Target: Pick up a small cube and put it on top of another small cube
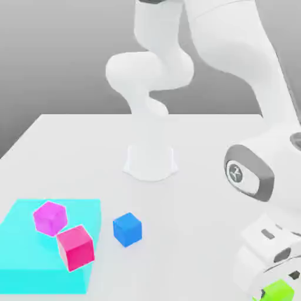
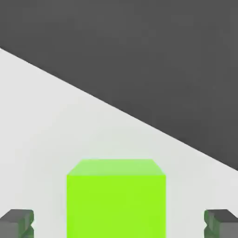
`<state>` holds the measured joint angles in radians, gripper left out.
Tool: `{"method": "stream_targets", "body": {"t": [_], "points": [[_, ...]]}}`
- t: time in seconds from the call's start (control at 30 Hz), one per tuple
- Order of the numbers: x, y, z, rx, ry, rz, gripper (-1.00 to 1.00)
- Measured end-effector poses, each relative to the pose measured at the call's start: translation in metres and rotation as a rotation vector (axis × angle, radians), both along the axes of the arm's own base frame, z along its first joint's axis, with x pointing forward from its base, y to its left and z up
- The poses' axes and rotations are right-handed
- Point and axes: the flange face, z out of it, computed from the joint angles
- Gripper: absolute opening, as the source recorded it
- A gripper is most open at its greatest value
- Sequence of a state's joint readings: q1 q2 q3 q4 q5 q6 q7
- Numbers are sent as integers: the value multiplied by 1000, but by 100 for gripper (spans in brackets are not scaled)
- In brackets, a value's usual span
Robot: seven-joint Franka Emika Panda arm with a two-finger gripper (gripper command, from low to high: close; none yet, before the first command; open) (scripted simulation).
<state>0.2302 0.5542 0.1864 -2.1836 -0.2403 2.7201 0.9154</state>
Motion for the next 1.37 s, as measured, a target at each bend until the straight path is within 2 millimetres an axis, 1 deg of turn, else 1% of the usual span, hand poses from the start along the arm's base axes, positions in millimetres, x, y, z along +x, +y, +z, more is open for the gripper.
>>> {"method": "stream_targets", "body": {"t": [0.13,0.17,0.2,0.23,0.33,0.37,0.4,0.47,0.57,0.63,0.73,0.77,0.8,0.97,1.0,1.03,1.13,1.3,1.33,1.37], "points": [[0,0,0,0,0,0,-100],[0,0,-5,0,0,0,-100],[0,0,0,0,0,1,-100],[0,0,10,1,0,0,-100],[0,-1,50,1,1,-4,-100],[-2,-11,59,3,2,-41,-100],[-5,-25,66,5,4,-96,-100],[-13,-57,78,10,8,-217,-100],[-30,-104,92,15,12,-409,-100],[-44,-135,99,16,14,-541,-100],[-70,-189,108,17,14,-766,-100],[-80,-205,110,16,14,-839,-100],[-91,-216,111,15,13,-901,-100],[-151,-268,114,6,6,-1226,-100],[-164,-279,113,4,3,-1296,-100],[-172,-285,110,2,1,-1342,-100],[-178,-292,91,-4,-3,-1383,-100],[-180,-292,51,-1,-2,-1387,-100],[-180,-292,47,0,-1,-1388,100],[-180,-291,47,0,-1,-1386,100]]}}
